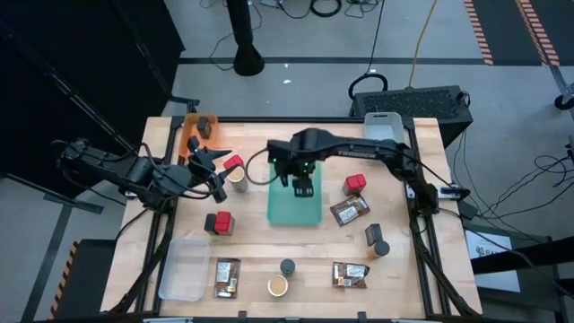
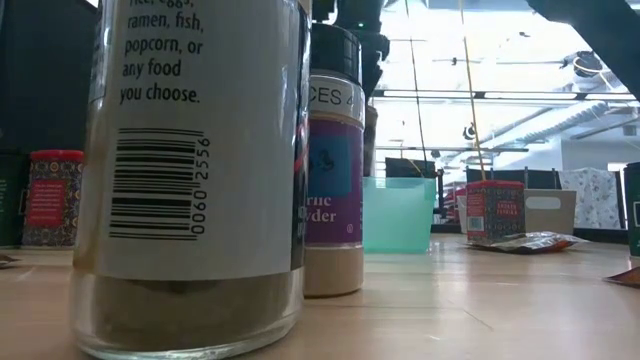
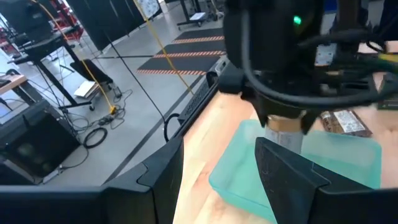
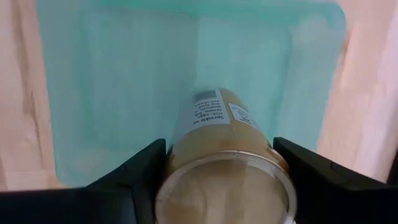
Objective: Sort spices by type
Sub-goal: Put the top right brown seasoning bottle into the green bin
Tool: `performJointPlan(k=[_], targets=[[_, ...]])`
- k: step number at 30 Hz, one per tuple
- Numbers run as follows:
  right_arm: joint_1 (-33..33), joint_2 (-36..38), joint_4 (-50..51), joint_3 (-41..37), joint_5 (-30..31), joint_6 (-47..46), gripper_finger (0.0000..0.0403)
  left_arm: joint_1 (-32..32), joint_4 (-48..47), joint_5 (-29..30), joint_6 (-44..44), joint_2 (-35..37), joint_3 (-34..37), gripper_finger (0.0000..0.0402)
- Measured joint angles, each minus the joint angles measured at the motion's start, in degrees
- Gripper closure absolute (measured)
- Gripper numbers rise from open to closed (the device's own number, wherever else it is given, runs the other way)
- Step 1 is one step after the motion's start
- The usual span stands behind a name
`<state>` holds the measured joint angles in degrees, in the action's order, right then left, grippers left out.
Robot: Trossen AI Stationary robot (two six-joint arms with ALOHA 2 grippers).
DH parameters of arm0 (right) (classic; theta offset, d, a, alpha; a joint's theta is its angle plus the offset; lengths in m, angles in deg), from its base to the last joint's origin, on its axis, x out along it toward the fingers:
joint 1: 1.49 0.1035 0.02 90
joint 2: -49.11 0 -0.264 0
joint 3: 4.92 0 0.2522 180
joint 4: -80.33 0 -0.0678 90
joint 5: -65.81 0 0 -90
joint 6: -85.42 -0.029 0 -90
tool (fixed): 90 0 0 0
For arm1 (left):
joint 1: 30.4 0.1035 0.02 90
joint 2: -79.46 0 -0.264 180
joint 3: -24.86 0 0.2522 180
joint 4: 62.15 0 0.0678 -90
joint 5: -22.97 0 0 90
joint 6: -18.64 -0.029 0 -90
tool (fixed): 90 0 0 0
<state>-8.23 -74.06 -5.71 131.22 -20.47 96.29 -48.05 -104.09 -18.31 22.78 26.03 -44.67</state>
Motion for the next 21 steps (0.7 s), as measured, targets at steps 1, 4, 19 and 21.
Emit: performJointPlan(k=[1, 4, 19, 21], targets=[[0.47, -0.46, -0.25, -0.01, 1.21, 1.02, 0.0159, 0.00, 0.06, 0.00, 0.00, 0.00, -0.01, 0.0201], [1.00, -1.95, 0.31, -0.06, 4.97, 2.50, 0.0159, 0.00, 0.08, -0.01, -0.04, 0.00, 0.00, 0.0201], [-6.44, -5.97, 1.21, -0.17, -1.48, -4.39, 0.0159, 0.00, -2.28, -0.01, 1.55, 0.00, 0.00, 0.0201], [-7.26, -5.97, 0.71, -0.17, -4.06, -4.03, 0.0159, 0.00, -2.31, -0.01, 1.55, 0.00, 0.00, 0.0201]])
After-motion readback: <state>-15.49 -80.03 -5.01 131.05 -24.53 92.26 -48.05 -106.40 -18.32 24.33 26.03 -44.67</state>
